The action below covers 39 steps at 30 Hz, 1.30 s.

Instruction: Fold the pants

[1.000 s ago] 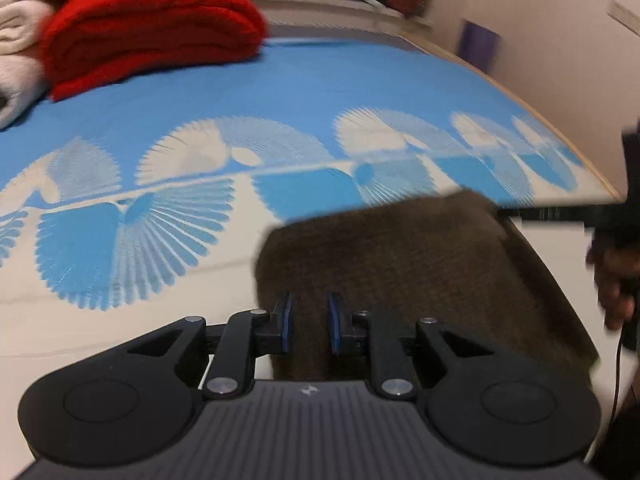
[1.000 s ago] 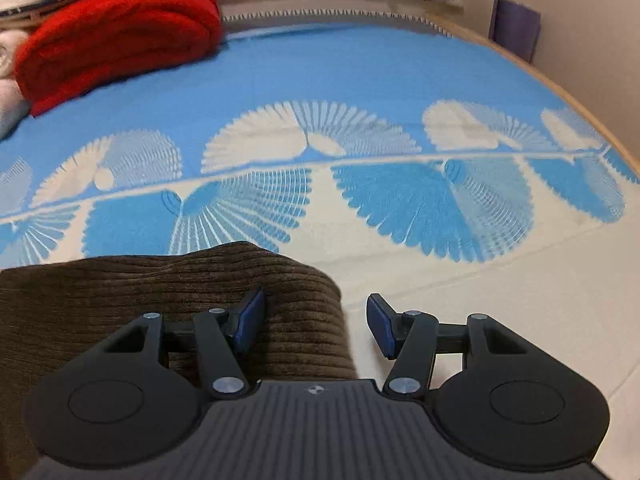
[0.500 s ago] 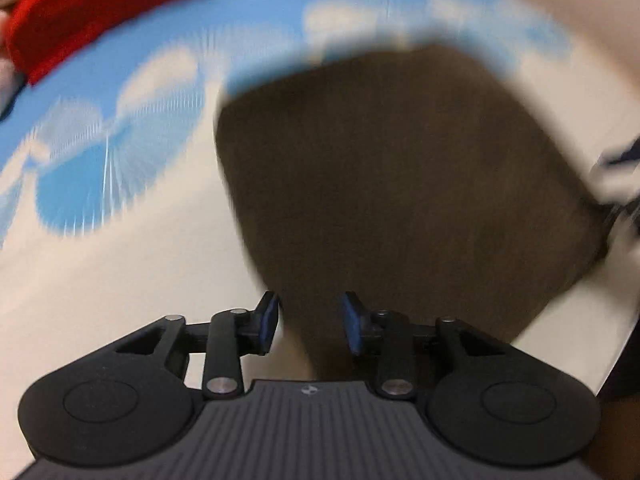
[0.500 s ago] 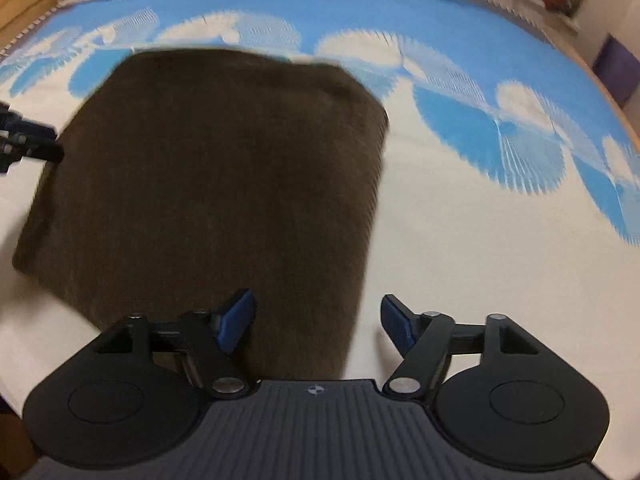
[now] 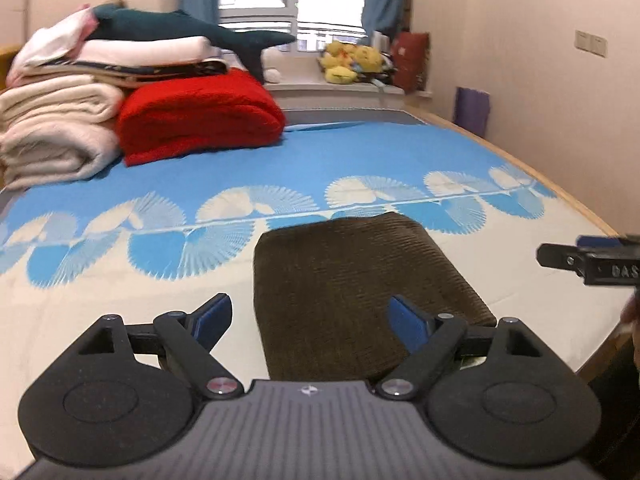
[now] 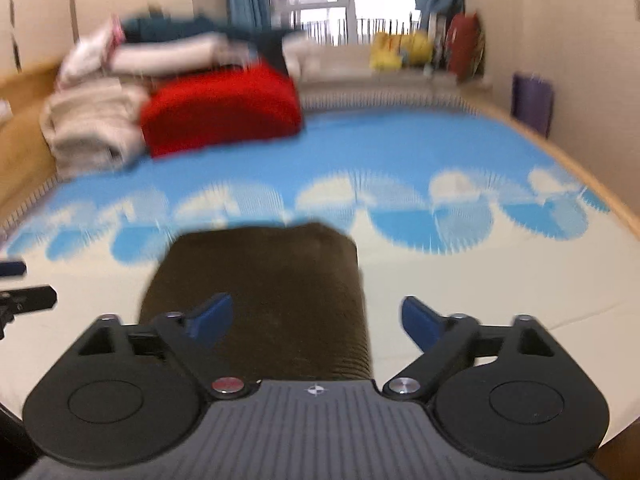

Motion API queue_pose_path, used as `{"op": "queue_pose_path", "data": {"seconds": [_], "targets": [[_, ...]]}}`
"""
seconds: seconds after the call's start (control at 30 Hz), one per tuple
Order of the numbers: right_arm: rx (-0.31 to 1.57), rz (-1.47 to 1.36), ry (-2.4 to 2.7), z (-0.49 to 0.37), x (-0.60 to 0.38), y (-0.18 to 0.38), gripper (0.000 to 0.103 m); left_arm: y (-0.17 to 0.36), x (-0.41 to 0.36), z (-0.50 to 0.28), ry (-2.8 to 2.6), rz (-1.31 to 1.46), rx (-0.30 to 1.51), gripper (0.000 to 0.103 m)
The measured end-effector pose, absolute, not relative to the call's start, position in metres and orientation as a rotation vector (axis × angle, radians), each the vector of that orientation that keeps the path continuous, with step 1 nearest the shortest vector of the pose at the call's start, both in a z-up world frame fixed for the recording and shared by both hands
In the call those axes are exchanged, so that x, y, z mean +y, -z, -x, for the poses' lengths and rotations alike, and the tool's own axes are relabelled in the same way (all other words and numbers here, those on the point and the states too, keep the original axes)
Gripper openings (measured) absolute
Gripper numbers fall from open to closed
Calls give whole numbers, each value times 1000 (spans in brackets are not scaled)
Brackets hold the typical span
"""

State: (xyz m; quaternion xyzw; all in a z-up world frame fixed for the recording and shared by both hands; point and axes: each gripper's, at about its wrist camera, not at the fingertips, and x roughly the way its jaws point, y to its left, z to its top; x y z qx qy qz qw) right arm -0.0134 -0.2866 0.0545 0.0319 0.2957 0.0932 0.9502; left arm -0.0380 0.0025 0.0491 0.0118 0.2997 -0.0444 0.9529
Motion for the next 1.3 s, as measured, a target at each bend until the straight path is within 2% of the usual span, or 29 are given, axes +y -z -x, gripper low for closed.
{"op": "queue_pose_path", "data": {"seconds": [0.07,0.2,0.3,0.37,0.53,1.3], "targets": [[558,-82,-182,37,-286,-52,96,-37,-6,50,37,-10,602,89],[626,-126,-158,43,-279,-38,96,-9,-21,44,33,-45,753,89],[640,-43,-155,40,-265,-31,96,-7,-24,36,-7,-83,737,91],[661,11,-133,38,-257,-23,96,-3,-20,29,-29,-78,753,99],[754,-17,-75,25,-260,-8,96,4,-4,13,-49,1,796,99],[797,18,-98,11,-252,2,96,12,-2,4,-59,-11,819,102]]}}
